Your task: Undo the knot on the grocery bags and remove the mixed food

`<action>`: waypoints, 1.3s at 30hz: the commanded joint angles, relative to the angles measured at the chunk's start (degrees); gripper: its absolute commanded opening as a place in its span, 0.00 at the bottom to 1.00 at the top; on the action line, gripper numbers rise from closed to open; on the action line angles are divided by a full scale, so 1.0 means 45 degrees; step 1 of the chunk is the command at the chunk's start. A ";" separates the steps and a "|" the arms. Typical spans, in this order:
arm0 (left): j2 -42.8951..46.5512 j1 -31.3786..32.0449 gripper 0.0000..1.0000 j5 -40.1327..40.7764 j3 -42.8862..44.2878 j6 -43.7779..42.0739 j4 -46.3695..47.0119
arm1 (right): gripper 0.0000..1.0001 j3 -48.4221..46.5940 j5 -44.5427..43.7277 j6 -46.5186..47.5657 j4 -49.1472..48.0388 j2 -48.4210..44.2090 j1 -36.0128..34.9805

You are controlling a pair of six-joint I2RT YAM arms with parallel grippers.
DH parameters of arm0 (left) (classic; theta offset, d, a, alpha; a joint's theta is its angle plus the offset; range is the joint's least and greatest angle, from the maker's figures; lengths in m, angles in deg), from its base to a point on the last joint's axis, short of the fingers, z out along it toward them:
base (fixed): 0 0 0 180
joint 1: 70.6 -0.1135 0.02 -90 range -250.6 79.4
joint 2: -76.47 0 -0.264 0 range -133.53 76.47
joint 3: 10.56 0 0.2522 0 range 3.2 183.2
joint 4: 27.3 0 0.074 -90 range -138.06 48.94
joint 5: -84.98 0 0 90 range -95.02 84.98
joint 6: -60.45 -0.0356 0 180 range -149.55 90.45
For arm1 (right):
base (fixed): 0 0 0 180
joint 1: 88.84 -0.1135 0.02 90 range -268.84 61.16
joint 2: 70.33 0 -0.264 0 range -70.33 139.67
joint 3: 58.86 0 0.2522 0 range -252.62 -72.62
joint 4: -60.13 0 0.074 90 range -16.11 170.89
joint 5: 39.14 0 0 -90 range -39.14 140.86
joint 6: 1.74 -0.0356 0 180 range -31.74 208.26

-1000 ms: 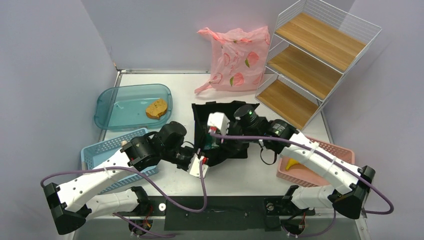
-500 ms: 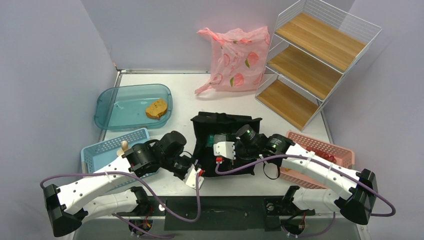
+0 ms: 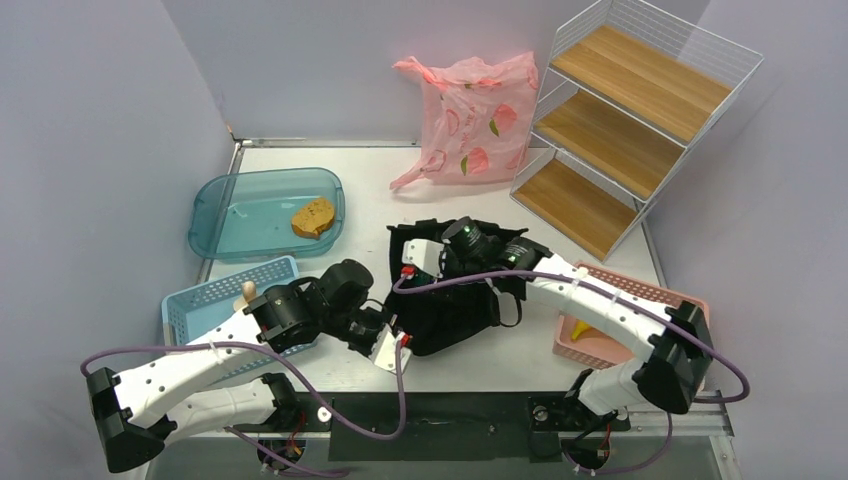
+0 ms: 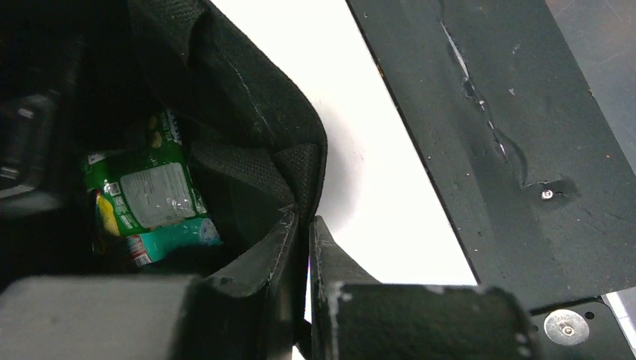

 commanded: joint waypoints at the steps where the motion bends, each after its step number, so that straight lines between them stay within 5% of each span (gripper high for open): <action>1: -0.0195 0.0016 0.00 0.0220 0.0708 0.0667 0.0342 | 0.74 -0.0277 -0.0992 -0.0043 -0.0396 0.1249 0.0226; 15: -0.0541 -0.0140 0.00 0.0042 0.1314 0.2077 0.0815 | 0.72 0.0424 0.0569 0.2756 -0.1423 0.4507 0.1854; 19: -0.0599 -0.0263 0.00 0.0224 0.1357 0.2031 0.0879 | 0.61 0.0203 0.0391 0.2689 -0.1444 0.5156 0.1843; 22: -0.0604 -0.0346 0.00 0.0217 0.1330 0.2259 0.0957 | 0.29 -0.0042 0.0382 0.2697 -0.1254 0.5019 0.1847; 26: -0.0613 -0.0632 0.00 0.0135 0.1458 0.2807 0.1236 | 0.01 -0.0913 0.1046 0.2426 -0.0311 0.3976 0.1901; 35: -0.1103 -0.3180 0.00 -0.2165 0.2711 0.4659 0.1953 | 0.00 -0.4675 0.4798 0.1568 0.3047 0.2176 0.2364; 39: -0.1133 -0.3595 0.09 -0.2468 0.3298 0.5170 0.2376 | 0.00 -0.5988 0.5697 0.1108 0.3776 0.1882 0.2504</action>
